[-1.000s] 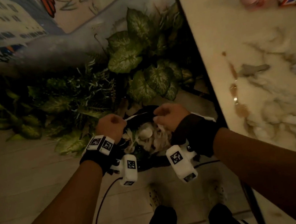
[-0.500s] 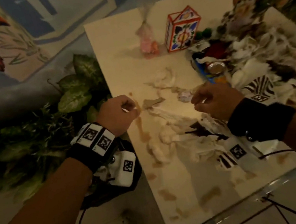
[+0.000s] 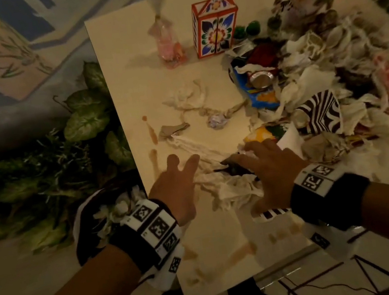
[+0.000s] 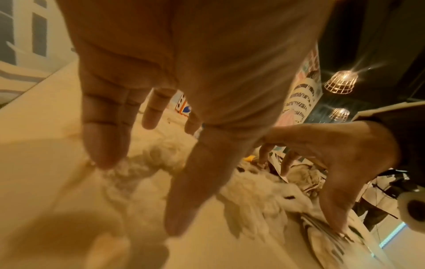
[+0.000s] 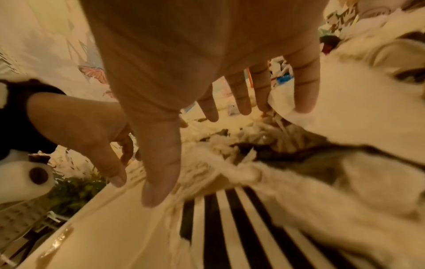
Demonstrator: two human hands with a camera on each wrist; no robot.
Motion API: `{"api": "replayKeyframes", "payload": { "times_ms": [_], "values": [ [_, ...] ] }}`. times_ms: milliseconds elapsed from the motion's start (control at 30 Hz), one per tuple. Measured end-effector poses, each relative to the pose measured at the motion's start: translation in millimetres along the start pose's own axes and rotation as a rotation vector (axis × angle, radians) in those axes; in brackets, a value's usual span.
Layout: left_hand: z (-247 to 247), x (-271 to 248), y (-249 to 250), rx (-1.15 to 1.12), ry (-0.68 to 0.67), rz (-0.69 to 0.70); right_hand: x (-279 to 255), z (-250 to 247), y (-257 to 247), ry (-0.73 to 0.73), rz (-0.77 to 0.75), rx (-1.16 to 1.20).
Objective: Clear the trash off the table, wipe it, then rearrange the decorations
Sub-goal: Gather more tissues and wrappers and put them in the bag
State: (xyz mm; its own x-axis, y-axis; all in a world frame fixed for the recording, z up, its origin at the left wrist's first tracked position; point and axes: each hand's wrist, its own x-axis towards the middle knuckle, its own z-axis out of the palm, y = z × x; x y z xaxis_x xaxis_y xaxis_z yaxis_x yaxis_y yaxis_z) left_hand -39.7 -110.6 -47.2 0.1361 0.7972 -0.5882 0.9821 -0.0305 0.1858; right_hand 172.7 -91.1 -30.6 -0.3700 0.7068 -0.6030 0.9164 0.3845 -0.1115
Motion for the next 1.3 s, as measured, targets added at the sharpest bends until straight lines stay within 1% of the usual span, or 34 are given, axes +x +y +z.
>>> {"api": "replayKeyframes", "payload": {
  "times_ms": [100,167,300,367,433,533,633,733,867,933,1033,1100,1200,1233,1300],
  "values": [
    [9.3,5.6,6.5,-0.096,0.057,-0.004,11.1,12.2,-2.8,-0.021,0.022,0.023],
    [10.0,12.3,11.0,-0.154,0.083,0.022,18.4,14.9,-0.5,-0.014,0.028,0.041],
    [3.1,27.2,21.2,-0.214,0.109,0.059,27.6,11.3,8.0,0.057,0.012,0.115],
    [-2.0,36.3,24.2,-0.238,0.140,0.105,33.0,8.8,10.7,0.073,0.008,0.164],
    [-4.4,45.0,25.9,-0.228,0.159,0.145,38.7,7.5,11.7,0.094,0.007,0.217],
    [-4.6,55.9,30.5,-0.126,0.181,0.184,45.4,7.8,11.5,0.142,-0.010,0.246],
    [-8.3,63.1,33.5,-0.099,0.171,0.183,47.7,1.7,11.0,0.099,0.013,0.289],
    [-19.5,61.5,29.2,-0.242,0.238,0.150,47.0,-10.9,10.8,0.087,0.054,0.328],
    [-41.4,47.2,21.1,-0.546,0.346,0.120,40.4,-25.3,9.5,0.206,0.112,0.421],
    [-53.1,40.8,16.6,-0.618,0.394,0.121,37.6,-33.2,9.7,0.242,0.139,0.475],
    [-64.8,40.1,6.3,-0.704,0.444,0.063,36.2,-46.5,12.0,0.284,0.146,0.542],
    [-66.8,43.5,-0.6,-0.734,0.443,0.029,41.3,-56.9,14.5,0.333,0.154,0.568],
    [-61.7,51.6,-9.5,-0.641,0.503,-0.040,63.7,-74.4,14.1,0.417,0.152,0.522],
    [-59.7,55.4,-11.4,-0.618,0.525,-0.075,73.5,-79.5,12.9,0.404,0.135,0.490],
    [-55.8,66.4,-14.3,-0.625,0.540,-0.131,93.8,-83.6,10.5,0.301,0.128,0.388]
  ]
}}
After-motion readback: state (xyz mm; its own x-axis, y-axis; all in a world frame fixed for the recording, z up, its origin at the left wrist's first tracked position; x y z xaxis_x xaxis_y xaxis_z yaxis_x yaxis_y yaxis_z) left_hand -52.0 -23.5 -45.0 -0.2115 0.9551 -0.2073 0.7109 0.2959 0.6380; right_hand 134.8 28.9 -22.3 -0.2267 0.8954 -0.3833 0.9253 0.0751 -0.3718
